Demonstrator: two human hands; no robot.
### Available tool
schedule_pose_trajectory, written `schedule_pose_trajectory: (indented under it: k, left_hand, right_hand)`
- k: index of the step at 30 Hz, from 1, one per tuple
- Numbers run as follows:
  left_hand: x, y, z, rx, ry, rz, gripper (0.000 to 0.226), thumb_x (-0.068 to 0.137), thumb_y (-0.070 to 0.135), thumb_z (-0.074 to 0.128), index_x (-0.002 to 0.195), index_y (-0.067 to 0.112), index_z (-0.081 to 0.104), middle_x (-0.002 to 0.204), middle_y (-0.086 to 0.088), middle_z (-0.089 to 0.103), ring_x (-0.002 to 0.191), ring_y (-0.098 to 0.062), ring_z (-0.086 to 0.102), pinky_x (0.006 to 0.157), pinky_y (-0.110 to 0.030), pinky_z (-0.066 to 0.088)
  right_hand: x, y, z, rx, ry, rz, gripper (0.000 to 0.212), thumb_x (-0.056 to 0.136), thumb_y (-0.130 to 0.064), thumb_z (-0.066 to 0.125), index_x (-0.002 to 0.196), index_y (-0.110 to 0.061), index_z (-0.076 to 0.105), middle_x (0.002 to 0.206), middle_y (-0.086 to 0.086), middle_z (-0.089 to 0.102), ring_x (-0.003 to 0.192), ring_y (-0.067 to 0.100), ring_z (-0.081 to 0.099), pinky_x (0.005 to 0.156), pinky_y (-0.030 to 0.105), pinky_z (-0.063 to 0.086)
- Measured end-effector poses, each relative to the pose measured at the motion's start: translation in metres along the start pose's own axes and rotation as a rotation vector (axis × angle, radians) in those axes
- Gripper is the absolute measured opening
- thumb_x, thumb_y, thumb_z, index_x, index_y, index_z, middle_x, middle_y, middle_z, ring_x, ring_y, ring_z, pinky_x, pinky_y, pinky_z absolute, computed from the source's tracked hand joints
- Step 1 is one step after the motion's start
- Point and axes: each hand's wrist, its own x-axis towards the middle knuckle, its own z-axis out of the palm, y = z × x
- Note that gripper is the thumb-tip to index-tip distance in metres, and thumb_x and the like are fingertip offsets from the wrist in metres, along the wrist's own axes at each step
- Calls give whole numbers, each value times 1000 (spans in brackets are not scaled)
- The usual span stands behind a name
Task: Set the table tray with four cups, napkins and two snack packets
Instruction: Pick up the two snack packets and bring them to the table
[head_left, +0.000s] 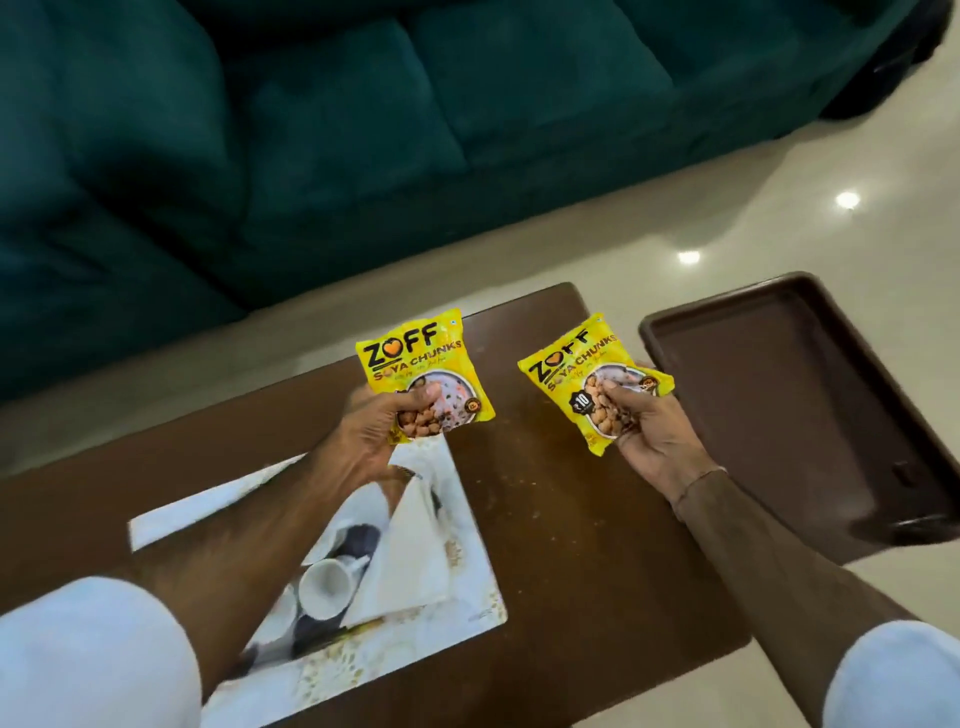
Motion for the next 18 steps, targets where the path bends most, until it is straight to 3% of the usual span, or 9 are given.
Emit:
schedule_pose_trajectory:
  k: [2, 5, 12, 15, 18]
  left_hand:
    - [-10, -1, -42, -6, 56, 3, 34, 71, -4, 77, 103, -1, 69, 92, -17, 73, 72, -29, 71, 67, -41, 63]
    - [-29, -5, -99, -61, 153, -42, 46, 68, -3, 80, 112, -7, 67, 104, -24, 70, 85, -35, 71, 80, -49, 60]
    - [-68, -23, -216, -129, 286, -110, 42, 60, 2, 79, 100, -7, 69, 83, -18, 73, 67, -32, 71, 62, -38, 60]
    - [-84, -38, -266, -107, 318, -87, 40, 57, 7, 80, 96, -3, 72, 100, -24, 70, 82, -37, 69, 86, -49, 57]
    - [-102, -57, -299, -116, 371, -115, 32, 55, 9, 80, 86, 1, 74, 101, -25, 69, 75, -35, 69, 89, -53, 54]
  right_hand:
    - [-4, 20, 22, -6, -8, 26, 51, 85, 8, 66, 132, -5, 54, 102, 17, 66, 71, 21, 71, 55, 30, 58]
    - [-14, 52, 50, -59, -25, 82, 54, 87, 5, 67, 137, 9, 47, 100, 18, 64, 66, 19, 71, 54, 28, 57]
    - [-38, 120, 95, -135, 40, 192, 52, 79, -2, 75, 127, 8, 59, 106, 20, 72, 82, 26, 74, 64, 39, 63]
    - [-53, 149, 114, -200, 15, 193, 48, 67, -6, 80, 112, -3, 64, 105, 19, 74, 87, 29, 74, 72, 41, 64]
    - [-64, 176, 120, -270, 38, 168, 33, 69, 5, 78, 92, -12, 62, 96, 18, 75, 87, 31, 72, 77, 41, 61]
